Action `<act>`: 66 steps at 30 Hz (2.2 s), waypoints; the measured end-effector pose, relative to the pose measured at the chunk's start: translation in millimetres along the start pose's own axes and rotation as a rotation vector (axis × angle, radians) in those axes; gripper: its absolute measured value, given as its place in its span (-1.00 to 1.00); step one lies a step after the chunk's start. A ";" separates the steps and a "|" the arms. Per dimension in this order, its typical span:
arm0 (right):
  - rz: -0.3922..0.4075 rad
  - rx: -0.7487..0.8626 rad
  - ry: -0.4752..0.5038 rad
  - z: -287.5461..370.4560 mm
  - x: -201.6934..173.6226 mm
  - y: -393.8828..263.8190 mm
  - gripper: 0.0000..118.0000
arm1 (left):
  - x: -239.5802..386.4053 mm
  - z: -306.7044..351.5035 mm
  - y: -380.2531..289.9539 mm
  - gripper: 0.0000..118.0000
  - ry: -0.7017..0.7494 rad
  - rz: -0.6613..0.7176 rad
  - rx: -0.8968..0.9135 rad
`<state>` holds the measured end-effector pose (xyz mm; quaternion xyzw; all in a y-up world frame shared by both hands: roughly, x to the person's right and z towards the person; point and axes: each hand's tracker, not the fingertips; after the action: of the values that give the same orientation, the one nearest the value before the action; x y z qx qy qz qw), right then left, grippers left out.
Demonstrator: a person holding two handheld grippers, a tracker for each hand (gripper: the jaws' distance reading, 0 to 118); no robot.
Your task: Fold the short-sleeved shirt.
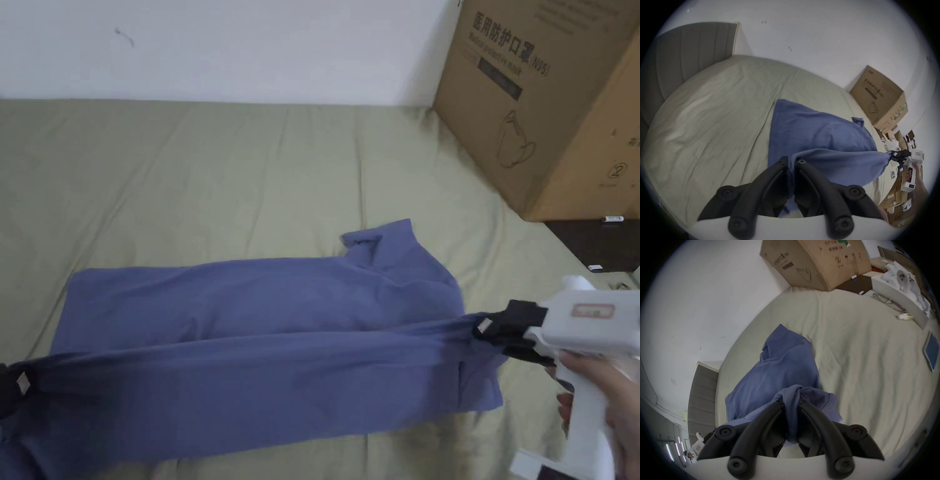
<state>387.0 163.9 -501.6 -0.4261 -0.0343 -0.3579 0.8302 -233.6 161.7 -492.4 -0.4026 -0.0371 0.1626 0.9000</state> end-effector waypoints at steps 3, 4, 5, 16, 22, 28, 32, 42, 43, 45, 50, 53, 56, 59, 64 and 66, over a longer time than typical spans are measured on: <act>0.037 -0.053 -0.112 -47.1 -3.6 18.2 -0.84 | -5.4 -43.0 10.4 -0.90 0.010 -0.034 -0.042; 0.052 -0.056 -0.141 -60.4 -3.9 20.7 -0.81 | -4.7 -51.6 12.2 -0.88 0.020 -0.058 -0.033; 0.052 -0.035 -0.155 -67.0 -3.0 19.8 -0.67 | -3.7 -58.0 12.6 -0.81 0.027 -0.075 -0.032; 0.330 0.235 -0.194 21.1 -29.3 -39.5 0.92 | 11.3 31.8 3.4 0.92 -0.006 -0.127 0.167; 0.542 0.565 -0.090 125.3 -67.5 -127.6 -0.59 | 39.1 139.1 -52.8 -0.30 -0.013 -0.200 0.363; 0.518 0.531 0.049 163.2 -82.0 -164.0 -0.91 | 36.1 182.8 -79.9 -1.00 0.038 -0.182 0.353; 0.540 0.510 0.042 161.4 -84.2 -166.2 -0.91 | 16.5 151.3 -55.4 -0.99 0.110 -0.126 0.138; 0.465 0.402 0.055 143.0 -77.3 -158.3 -0.91 | -37.1 -2.1 -62.8 0.92 0.153 -0.079 -0.117; 0.467 0.394 0.051 140.0 -76.7 -157.6 -0.91 | -39.0 -15.2 -66.5 0.92 0.175 -0.079 -0.118; 0.478 0.376 0.039 133.6 -76.7 -156.2 -0.91 | -33.7 -35.0 -64.3 0.92 0.262 -0.112 -0.135; 0.498 0.340 0.017 119.8 -79.4 -155.8 -0.91 | -18.9 -49.3 -70.3 0.99 0.221 -0.167 -0.132; 0.492 0.318 0.013 110.1 -79.5 -155.1 -0.91 | 1.4 -37.2 -76.1 0.82 0.106 -0.219 -0.110; 0.475 0.294 0.013 103.6 -79.4 -153.8 -0.91 | 17.7 -45.9 -86.7 0.45 0.177 -0.389 -0.150; 0.440 0.286 0.029 103.0 -74.6 -148.9 -0.91 | 15.1 -39.9 -75.1 0.09 0.156 -0.259 -0.125; 0.442 0.276 -0.060 87.3 -44.5 -105.4 -0.91 | 17.2 -11.5 -55.6 -0.93 0.052 -0.213 -0.053; 0.431 0.160 -0.038 66.2 -27.9 -72.0 -0.73 | 22.1 -6.8 -51.5 -0.93 0.117 -0.325 -0.045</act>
<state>337.9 200.7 -420.5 -0.3630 0.0135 -0.1605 0.9177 -197.9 131.9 -460.4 -0.4203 -0.0528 -0.0098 0.9058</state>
